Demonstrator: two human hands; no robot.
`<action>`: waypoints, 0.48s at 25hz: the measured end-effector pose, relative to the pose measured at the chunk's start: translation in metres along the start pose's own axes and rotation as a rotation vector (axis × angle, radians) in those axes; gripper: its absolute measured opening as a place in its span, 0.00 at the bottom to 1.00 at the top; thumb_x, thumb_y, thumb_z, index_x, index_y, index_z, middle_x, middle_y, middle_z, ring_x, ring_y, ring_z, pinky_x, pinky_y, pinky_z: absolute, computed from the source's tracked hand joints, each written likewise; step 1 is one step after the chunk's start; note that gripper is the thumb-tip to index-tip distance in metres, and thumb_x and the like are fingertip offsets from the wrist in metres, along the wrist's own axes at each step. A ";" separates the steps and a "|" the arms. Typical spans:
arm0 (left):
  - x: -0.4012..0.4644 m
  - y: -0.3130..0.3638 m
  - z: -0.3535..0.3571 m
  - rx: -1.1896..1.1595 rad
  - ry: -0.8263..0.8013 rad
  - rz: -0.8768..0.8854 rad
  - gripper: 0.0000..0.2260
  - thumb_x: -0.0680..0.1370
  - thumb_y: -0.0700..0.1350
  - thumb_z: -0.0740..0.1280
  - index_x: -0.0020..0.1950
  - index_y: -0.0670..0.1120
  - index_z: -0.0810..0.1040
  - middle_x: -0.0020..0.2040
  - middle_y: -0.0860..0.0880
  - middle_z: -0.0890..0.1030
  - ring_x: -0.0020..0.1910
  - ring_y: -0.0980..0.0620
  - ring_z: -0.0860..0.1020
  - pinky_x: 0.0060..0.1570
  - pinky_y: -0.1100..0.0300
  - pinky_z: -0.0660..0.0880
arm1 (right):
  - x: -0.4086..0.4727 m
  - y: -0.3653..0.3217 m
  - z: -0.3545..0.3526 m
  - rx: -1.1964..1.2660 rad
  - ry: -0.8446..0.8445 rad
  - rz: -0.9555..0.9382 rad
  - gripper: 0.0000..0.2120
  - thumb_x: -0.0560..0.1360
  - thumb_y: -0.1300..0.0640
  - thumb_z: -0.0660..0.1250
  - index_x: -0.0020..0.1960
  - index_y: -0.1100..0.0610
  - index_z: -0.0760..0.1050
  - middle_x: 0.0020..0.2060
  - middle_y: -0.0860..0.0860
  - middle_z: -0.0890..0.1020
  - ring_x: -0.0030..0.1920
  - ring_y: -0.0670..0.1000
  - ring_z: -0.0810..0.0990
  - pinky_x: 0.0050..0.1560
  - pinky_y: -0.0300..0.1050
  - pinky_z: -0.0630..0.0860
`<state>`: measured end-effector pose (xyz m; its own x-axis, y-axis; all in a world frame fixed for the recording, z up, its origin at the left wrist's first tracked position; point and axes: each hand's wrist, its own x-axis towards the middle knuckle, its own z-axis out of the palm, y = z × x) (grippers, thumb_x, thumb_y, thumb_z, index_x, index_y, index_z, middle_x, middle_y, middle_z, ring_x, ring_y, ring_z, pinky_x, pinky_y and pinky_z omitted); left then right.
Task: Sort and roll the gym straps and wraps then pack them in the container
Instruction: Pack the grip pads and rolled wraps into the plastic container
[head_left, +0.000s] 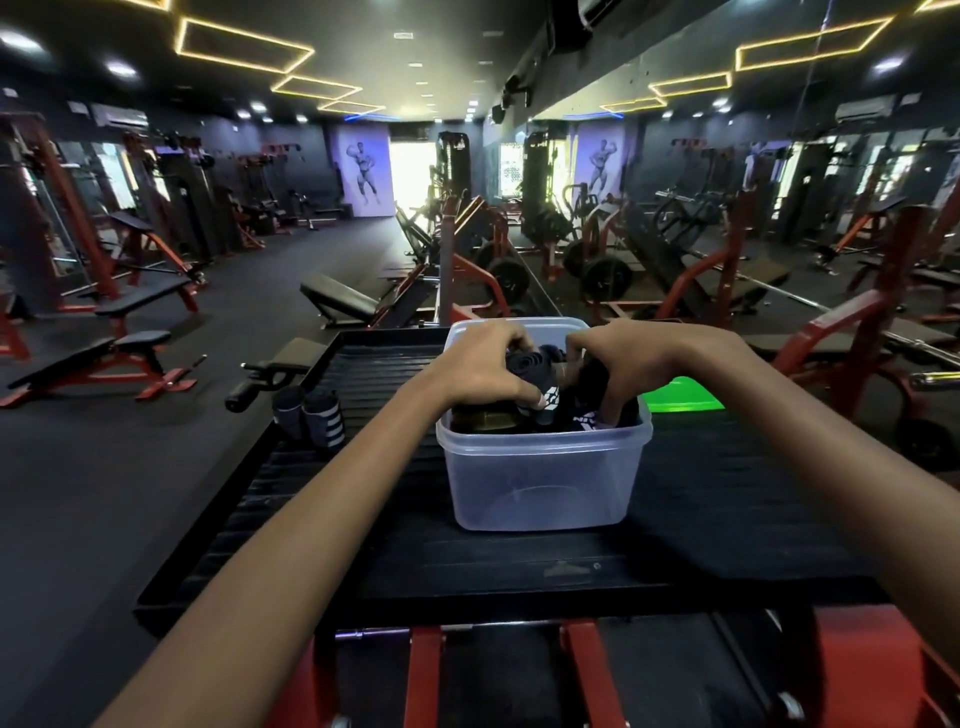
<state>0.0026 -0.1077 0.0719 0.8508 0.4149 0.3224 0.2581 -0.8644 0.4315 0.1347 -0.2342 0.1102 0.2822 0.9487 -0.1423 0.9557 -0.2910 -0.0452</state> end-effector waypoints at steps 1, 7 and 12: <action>0.000 0.000 0.002 0.037 -0.007 0.011 0.20 0.63 0.47 0.80 0.50 0.43 0.79 0.49 0.48 0.79 0.47 0.51 0.76 0.49 0.54 0.74 | 0.000 0.001 0.001 0.008 -0.025 -0.005 0.24 0.63 0.58 0.79 0.52 0.53 0.69 0.40 0.44 0.75 0.46 0.50 0.75 0.38 0.43 0.70; 0.005 0.001 0.000 0.093 -0.071 0.004 0.21 0.63 0.46 0.80 0.53 0.43 0.80 0.52 0.47 0.80 0.50 0.50 0.76 0.52 0.54 0.74 | 0.004 -0.003 0.006 -0.039 -0.136 -0.015 0.22 0.67 0.58 0.77 0.55 0.55 0.70 0.47 0.47 0.76 0.50 0.52 0.75 0.50 0.46 0.73; 0.006 -0.004 0.002 0.126 -0.185 0.011 0.24 0.64 0.47 0.80 0.58 0.45 0.78 0.55 0.49 0.79 0.52 0.52 0.75 0.50 0.60 0.71 | 0.010 -0.009 0.008 -0.091 -0.182 -0.032 0.21 0.67 0.60 0.76 0.56 0.56 0.70 0.45 0.48 0.75 0.50 0.52 0.75 0.47 0.44 0.72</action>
<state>0.0077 -0.1021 0.0707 0.9205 0.3559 0.1611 0.2933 -0.9021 0.3164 0.1287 -0.2232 0.1009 0.2391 0.9170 -0.3194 0.9700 -0.2407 0.0353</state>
